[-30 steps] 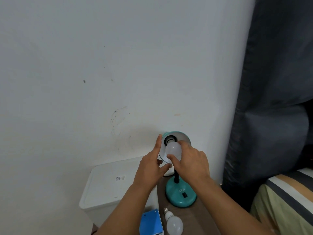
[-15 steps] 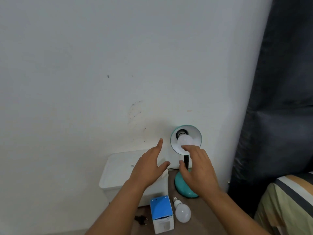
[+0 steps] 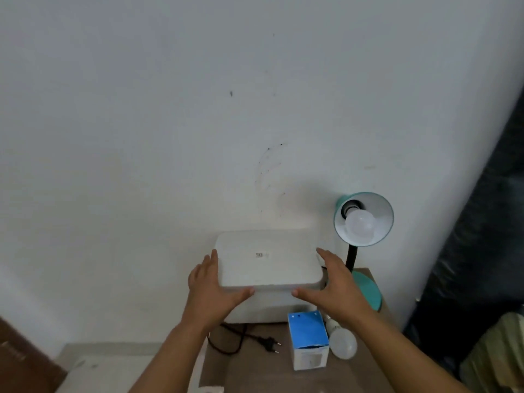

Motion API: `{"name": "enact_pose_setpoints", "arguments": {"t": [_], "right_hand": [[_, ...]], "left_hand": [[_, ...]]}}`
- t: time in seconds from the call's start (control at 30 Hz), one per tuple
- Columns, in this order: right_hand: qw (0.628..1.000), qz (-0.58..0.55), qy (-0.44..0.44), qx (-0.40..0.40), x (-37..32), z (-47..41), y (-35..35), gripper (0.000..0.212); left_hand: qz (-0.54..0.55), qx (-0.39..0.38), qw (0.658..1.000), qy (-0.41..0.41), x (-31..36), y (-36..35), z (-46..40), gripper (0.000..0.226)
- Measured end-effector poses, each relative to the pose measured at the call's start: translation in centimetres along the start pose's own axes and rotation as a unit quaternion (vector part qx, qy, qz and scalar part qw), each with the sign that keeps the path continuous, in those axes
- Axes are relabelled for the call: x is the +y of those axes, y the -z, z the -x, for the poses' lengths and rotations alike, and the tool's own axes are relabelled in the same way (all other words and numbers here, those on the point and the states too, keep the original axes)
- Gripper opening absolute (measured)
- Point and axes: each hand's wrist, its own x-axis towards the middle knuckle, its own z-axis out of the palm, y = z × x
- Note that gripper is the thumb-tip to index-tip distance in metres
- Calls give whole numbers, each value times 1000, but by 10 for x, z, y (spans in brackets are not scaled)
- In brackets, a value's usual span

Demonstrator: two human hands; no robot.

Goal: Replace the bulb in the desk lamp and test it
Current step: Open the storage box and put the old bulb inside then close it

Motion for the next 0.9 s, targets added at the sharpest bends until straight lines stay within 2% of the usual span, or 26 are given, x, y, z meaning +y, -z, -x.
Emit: {"name": "enact_pose_setpoints", "arguments": {"t": [0.1, 0.13, 0.23, 0.3, 0.6, 0.9], "right_hand": [[999, -10, -35, -23, 2, -12, -10, 133], [999, -14, -41, -31, 3, -16, -13, 135], [997, -33, -43, -50, 4, -20, -18, 135], [996, -44, -44, -59, 5, -21, -19, 134], [994, -67, -63, -59, 8, -23, -20, 144], [997, -79, -3, -21, -7, -14, -10, 132]], "left_hand": [[29, -25, 999, 28, -17, 4, -10, 134], [39, -35, 998, 27, -23, 5, -15, 127], [76, -53, 996, 5, -28, 7, -17, 87], [96, -64, 993, -1, -23, 9, -15, 79], [123, -49, 991, 15, -20, 14, -14, 125], [122, -20, 992, -13, -8, 25, -5, 129]]}}
